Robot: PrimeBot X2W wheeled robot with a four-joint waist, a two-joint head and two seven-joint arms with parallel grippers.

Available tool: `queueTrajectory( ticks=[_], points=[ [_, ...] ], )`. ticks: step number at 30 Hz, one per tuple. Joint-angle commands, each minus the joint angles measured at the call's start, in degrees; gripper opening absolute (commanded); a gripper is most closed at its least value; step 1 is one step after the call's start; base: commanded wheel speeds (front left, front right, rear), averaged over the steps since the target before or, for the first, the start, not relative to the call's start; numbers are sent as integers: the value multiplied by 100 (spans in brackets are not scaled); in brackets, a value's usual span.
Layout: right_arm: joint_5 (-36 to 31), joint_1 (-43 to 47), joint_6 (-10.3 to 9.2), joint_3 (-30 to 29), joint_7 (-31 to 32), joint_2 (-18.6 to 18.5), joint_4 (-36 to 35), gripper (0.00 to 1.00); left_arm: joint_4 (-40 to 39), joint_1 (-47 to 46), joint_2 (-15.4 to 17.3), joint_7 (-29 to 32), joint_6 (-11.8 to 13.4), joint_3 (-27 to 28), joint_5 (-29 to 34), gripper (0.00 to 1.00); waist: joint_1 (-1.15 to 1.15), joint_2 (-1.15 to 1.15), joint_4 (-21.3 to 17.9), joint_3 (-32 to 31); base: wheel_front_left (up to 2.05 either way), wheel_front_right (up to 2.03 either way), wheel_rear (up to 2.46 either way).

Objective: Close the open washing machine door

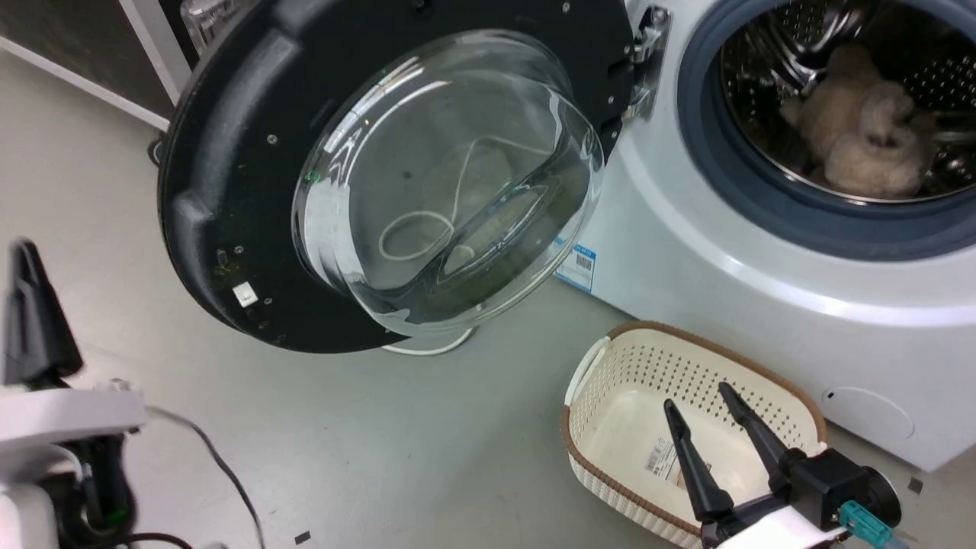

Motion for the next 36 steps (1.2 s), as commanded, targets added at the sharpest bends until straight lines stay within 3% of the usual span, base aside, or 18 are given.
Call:
queueTrajectory(
  ticks=[1,3,4,7,11,16,21,25,28,30,36],
  points=[
    [90,43,4,15,-52,11,-32,100,85,65,-129,85,1,90,-273,0,0,0,-53,73,0,0,0],
    [102,22,4,75,-75,5,-42,100,122,52,-216,286,65,287,-706,0,0,0,-96,128,0,0,0],
    [107,-60,4,131,-111,-26,-37,100,642,-772,380,1117,182,822,-1626,0,0,0,-210,234,0,0,0],
    [129,-171,4,171,-147,-69,-30,100,1316,-1435,1015,1412,299,1115,-1858,0,0,0,-326,328,0,0,0],
    [146,-201,5,173,-171,-93,-15,100,2295,-2071,1330,1646,161,1274,-2305,0,0,0,-433,349,0,0,0],
    [148,-197,5,205,-171,-143,5,100,3160,-2580,1426,2135,225,1315,-2722,0,0,0,-535,363,0,0,0],
    [142,-283,5,284,-171,-216,-17,100,3851,-2991,1430,3015,493,1321,-3217,0,0,0,-644,458,0,0,0],
    [134,-332,5,286,-171,-264,-33,100,4167,-3094,1468,3717,517,1175,-3418,0,0,0,-726,559,0,0,0],
    [135,-333,5,273,-171,-291,-31,100,4280,-3099,1470,4063,447,1101,-3528,0,0,0,-763,604,0,0,0],
    [148,-318,5,254,-171,-306,-28,100,4311,-3035,1439,4590,222,1046,-3767,0,0,0,-780,613,0,0,0],
    [175,-270,5,192,-171,-235,54,100,4002,-2592,1322,5577,-26,911,-4124,0,0,0,-736,347,0,0,0]
  ],
)
